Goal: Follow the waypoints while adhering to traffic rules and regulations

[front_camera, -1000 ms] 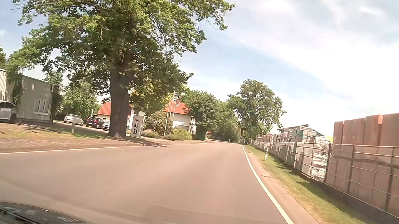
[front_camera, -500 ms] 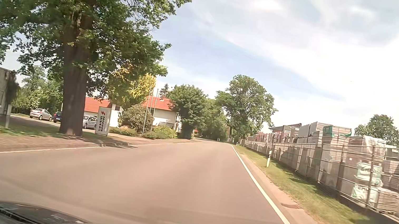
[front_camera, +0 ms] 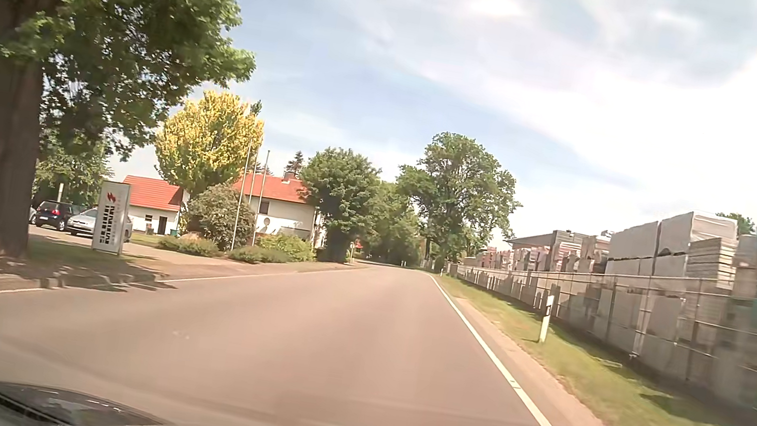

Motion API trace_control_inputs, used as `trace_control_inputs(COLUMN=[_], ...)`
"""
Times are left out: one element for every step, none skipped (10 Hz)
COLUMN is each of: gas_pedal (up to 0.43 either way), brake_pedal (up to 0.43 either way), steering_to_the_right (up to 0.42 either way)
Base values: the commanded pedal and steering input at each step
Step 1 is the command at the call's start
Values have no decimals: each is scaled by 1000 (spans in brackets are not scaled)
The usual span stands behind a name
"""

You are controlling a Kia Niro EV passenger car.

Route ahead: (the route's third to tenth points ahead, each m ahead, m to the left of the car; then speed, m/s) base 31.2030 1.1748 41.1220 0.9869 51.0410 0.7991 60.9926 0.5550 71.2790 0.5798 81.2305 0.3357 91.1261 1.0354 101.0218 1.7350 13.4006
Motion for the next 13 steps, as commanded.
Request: trace_control_inputs(gas_pedal=[98,98,98,98,98,98,98,98,110,110,110,110,110], brake_pedal=[0,0,0,0,0,0,0,0,0,0,0,0,0], steering_to_the_right=[11,11,11,10,10,10,9,8,6,5,5,4,2])
